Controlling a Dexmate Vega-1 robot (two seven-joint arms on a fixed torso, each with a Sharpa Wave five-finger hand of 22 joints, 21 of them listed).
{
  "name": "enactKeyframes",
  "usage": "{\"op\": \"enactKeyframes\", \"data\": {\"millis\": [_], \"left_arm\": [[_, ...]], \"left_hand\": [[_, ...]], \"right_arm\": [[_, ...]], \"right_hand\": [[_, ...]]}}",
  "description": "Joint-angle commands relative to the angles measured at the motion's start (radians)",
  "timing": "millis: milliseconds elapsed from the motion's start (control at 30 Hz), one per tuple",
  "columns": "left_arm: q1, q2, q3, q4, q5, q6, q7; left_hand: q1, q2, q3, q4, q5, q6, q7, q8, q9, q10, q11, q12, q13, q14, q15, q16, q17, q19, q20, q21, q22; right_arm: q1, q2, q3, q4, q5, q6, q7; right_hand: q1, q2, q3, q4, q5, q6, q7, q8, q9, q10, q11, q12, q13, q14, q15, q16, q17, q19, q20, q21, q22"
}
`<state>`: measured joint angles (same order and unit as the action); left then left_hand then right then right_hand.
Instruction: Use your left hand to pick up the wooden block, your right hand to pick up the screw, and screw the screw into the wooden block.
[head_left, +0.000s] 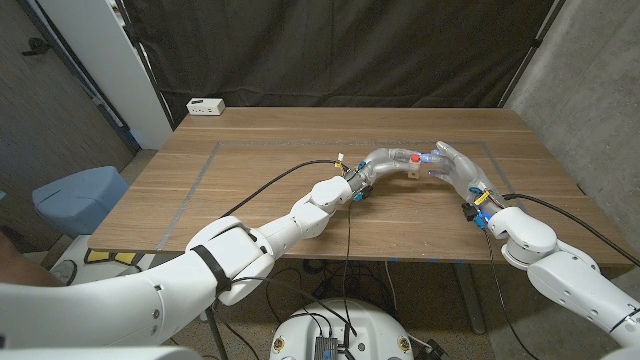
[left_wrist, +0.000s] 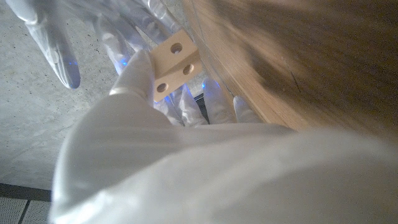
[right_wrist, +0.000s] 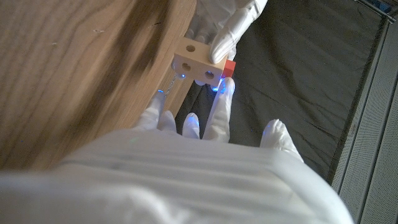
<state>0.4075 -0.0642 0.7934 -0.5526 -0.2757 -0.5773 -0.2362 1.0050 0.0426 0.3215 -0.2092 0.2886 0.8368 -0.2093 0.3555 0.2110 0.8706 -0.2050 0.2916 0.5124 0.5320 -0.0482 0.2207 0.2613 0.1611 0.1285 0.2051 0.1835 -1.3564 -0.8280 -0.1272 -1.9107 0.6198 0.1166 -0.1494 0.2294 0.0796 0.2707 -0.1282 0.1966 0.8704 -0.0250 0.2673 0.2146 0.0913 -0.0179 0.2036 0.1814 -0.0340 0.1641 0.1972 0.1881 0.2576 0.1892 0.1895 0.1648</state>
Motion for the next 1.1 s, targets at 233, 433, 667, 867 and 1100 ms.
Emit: {"op": "enactKeyframes", "data": {"millis": [233,433,667,867,1100], "left_arm": [[-0.005,-0.002,0.000,0.010,0.000,-0.004,-0.002],[-0.008,-0.003,-0.001,0.014,-0.001,-0.003,-0.005],[-0.015,-0.007,-0.002,0.030,-0.001,-0.011,-0.006],[-0.023,-0.006,-0.006,0.040,-0.004,-0.011,-0.007],[-0.046,-0.024,-0.009,0.095,-0.008,-0.031,-0.019]], "left_hand": [[-0.051,0.061,0.060,0.054,0.005,0.095,0.062,0.008,0.005,0.017,-0.011,0.083,0.099,0.008,-0.077,0.002,0.002,0.005,0.002,0.005,0.002],[-0.051,0.061,0.060,0.054,0.006,0.096,0.061,0.008,0.005,0.017,-0.011,0.083,0.099,0.009,-0.077,0.002,0.002,0.006,0.003,0.006,0.002],[-0.052,0.060,0.060,0.054,0.005,0.096,0.061,0.008,0.005,0.017,-0.011,0.083,0.099,0.009,-0.078,0.002,0.002,0.006,0.002,0.006,0.002],[-0.051,0.061,0.060,0.054,0.005,0.096,0.060,0.008,0.005,0.017,-0.010,0.083,0.099,0.008,-0.077,0.002,0.003,0.005,0.002,0.005,0.002],[-0.051,0.061,0.060,0.054,0.006,0.097,0.060,0.008,0.005,0.018,-0.011,0.083,0.098,0.008,-0.078,0.002,0.003,0.006,0.003,0.005,0.002]], "right_arm": [[-0.021,0.003,0.015,-0.013,-0.003,-0.002,-0.015],[-0.023,0.000,0.018,-0.017,-0.009,-0.002,-0.016],[-0.024,0.001,0.024,-0.022,-0.009,-0.012,-0.024],[-0.009,0.016,0.017,-0.011,-0.020,-0.004,-0.032],[-0.001,0.032,0.010,-0.012,-0.032,-0.003,-0.054]], "right_hand": [[0.006,0.002,0.005,-0.008,0.003,0.007,0.005,-0.005,0.001,0.008,0.004,0.003,0.003,0.009,0.000,0.009,0.002,0.011,0.001,0.003,0.005],[0.007,0.002,0.005,-0.009,0.003,0.017,0.006,-0.003,0.001,0.013,0.001,0.003,0.003,0.010,0.001,0.009,0.001,0.013,0.002,0.004,0.005],[0.007,0.002,0.006,-0.009,0.003,0.016,0.006,-0.005,0.000,0.014,0.003,0.002,0.003,0.012,0.000,0.008,0.001,0.013,0.003,0.003,0.005],[0.008,0.001,0.006,-0.009,0.003,0.001,0.002,-0.013,0.000,0.018,0.005,0.001,0.003,0.016,0.000,0.009,0.001,0.017,0.004,0.003,0.005],[0.008,0.000,0.006,-0.009,0.002,-0.017,-0.001,-0.022,0.000,0.021,0.007,0.000,0.004,0.019,0.000,0.009,0.002,0.020,0.003,0.004,0.005]]}}
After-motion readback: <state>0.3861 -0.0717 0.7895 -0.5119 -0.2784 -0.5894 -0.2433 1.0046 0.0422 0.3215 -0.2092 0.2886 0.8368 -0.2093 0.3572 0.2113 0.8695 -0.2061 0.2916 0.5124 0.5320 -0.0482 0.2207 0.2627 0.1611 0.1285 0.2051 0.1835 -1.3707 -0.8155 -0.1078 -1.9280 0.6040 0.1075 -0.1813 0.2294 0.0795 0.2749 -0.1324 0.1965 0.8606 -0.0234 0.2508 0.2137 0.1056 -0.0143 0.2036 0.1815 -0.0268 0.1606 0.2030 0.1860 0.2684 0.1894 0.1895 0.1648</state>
